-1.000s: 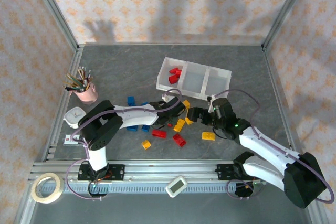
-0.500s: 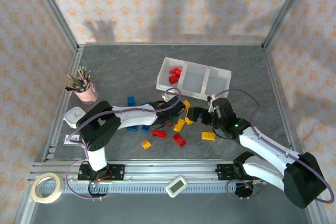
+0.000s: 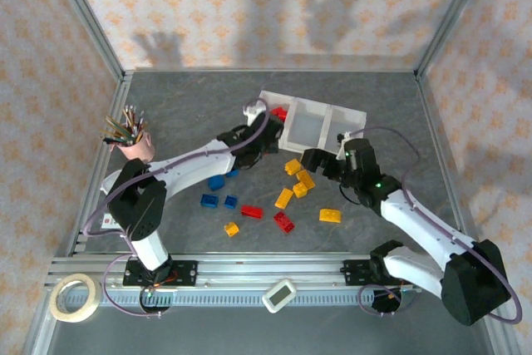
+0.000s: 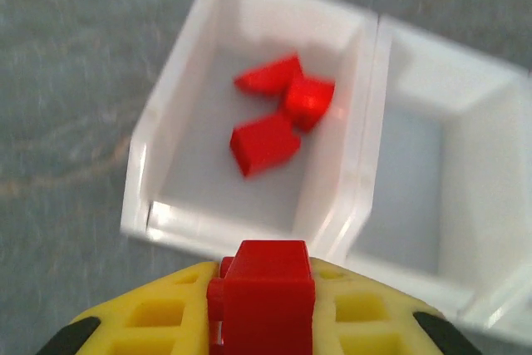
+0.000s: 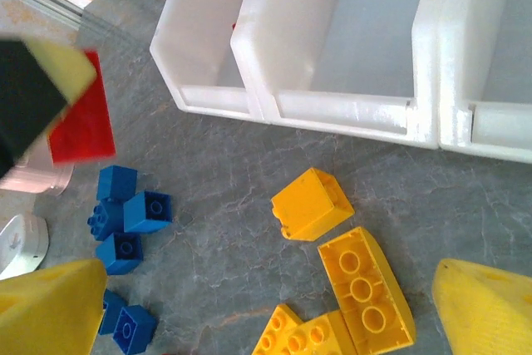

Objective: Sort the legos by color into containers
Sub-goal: Place the lego in the container.

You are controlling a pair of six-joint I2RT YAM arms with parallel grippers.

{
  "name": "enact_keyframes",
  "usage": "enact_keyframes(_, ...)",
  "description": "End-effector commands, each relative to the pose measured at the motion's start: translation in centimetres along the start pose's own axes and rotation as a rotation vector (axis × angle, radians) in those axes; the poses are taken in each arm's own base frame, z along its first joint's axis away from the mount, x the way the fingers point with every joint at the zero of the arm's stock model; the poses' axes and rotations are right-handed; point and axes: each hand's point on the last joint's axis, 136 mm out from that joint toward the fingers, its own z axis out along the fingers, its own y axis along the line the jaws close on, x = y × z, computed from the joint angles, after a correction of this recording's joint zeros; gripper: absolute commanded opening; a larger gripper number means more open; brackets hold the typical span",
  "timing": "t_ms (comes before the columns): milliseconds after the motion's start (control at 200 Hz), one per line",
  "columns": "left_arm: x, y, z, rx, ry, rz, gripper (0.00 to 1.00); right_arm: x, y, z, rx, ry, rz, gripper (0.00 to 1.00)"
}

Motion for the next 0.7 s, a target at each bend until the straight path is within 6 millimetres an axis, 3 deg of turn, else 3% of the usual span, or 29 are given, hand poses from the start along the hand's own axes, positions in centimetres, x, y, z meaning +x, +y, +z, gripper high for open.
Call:
enact_keyframes(0,-1.8,0.8,3.0,-0.068,-0.027,0.043,0.18,-2.5,1.1,0.0,-0.007,-0.065,-0.028,1.00)
enact_keyframes(65,-2.5,0.7,5.4,-0.090,-0.038,0.059,0.18,-3.1,1.3,0.1,-0.008,-0.073,-0.034,1.00)
enact_keyframes(245,-4.9,1.3,9.3,-0.166,-0.063,0.068,0.19,-4.0,1.9,0.5,-0.010,-0.082,-0.048,1.00)
enact_keyframes(345,-5.3,1.0,10.8,-0.162,-0.058,0.077,0.32,-4.4,2.3,0.7,-0.013,-0.079,-0.060,1.00)
enact_keyframes(495,-5.9,1.0,10.9,-0.183,-0.063,0.097,0.40,-4.5,2.9,0.9,-0.031,-0.059,-0.076,1.00)
enact_keyframes(581,-6.4,0.9,10.1,-0.172,-0.068,0.101,0.49,-4.5,3.3,0.8,-0.046,-0.046,-0.083,1.00)
enact_keyframes(696,-6.8,0.9,8.5,-0.157,-0.047,0.102,0.52,-4.2,3.3,0.7,-0.038,-0.024,-0.090,1.00)
